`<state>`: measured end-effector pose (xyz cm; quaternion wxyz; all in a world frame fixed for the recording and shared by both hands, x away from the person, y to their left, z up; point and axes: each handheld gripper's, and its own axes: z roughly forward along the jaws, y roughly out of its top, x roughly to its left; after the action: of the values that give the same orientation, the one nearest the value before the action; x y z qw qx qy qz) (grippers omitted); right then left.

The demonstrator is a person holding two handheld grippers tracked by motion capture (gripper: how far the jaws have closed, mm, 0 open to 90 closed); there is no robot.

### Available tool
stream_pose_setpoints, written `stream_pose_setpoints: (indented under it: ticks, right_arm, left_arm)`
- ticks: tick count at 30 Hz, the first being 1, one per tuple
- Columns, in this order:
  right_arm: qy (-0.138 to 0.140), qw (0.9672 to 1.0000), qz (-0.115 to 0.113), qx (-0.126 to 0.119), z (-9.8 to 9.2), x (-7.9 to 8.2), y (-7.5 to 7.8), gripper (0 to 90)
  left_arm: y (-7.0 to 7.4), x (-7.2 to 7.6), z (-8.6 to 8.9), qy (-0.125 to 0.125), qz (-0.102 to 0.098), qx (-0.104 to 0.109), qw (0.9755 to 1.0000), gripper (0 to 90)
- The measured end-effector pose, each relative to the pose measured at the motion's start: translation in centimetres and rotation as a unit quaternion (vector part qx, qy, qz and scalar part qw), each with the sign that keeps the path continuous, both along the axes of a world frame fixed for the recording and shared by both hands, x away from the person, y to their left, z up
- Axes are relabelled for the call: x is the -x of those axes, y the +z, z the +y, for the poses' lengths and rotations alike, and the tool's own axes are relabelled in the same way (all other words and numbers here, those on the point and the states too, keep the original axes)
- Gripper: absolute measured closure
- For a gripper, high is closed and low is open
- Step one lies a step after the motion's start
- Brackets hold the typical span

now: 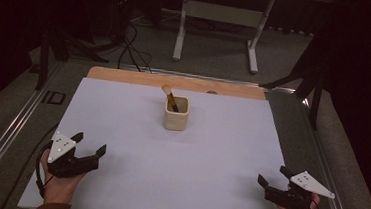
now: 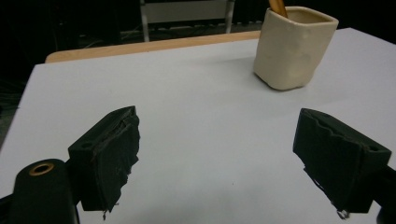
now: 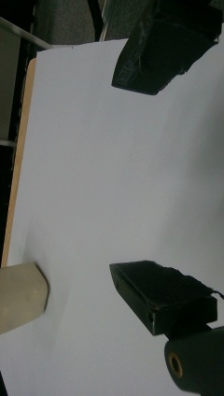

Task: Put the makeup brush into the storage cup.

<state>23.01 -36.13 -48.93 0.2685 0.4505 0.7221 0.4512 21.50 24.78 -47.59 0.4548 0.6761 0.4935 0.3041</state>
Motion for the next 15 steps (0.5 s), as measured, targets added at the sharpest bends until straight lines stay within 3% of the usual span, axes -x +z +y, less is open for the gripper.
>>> stream_pose_setpoints:
  ticks: [15]
  right_arm:
    - [-0.001,1.0,-0.003,-0.003,-0.3,0.1,0.1,9.6]
  left_arm:
    - [-0.3,2.3,1.5,0.006,-0.002,-0.024,0.9997,15.3]
